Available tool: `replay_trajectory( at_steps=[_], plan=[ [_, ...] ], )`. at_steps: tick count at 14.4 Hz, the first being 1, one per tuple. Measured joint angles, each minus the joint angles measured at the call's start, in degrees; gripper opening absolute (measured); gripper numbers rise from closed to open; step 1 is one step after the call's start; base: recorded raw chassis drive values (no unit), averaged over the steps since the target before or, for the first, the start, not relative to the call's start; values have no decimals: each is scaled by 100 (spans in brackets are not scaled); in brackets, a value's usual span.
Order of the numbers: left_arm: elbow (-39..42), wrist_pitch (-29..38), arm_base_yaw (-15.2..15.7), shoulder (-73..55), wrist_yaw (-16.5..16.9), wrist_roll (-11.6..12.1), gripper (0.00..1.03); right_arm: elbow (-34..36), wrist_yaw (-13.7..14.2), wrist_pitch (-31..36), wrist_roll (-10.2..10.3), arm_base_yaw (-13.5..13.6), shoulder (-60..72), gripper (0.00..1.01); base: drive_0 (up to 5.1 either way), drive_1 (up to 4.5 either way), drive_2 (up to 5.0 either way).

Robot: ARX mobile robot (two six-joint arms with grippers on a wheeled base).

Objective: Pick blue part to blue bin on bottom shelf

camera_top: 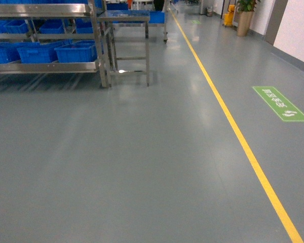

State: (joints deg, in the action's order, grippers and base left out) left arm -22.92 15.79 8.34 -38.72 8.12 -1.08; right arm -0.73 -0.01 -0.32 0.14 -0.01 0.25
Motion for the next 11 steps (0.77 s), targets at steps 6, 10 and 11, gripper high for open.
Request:
replay_trajectory(
  at_steps=[6,10,11],
  plan=[
    [2,2,0,0,2,0,44,0,0,-4,0,0,0,98,-12,399,-423],
    [2,15,0,-2,4,-2,44,0,0,26,0,0,0,98,-12,399,-423],
    [2,17,0,9,2,0,44,0,2,-15,0,0,0,98,-12,399,-423]
  ],
)
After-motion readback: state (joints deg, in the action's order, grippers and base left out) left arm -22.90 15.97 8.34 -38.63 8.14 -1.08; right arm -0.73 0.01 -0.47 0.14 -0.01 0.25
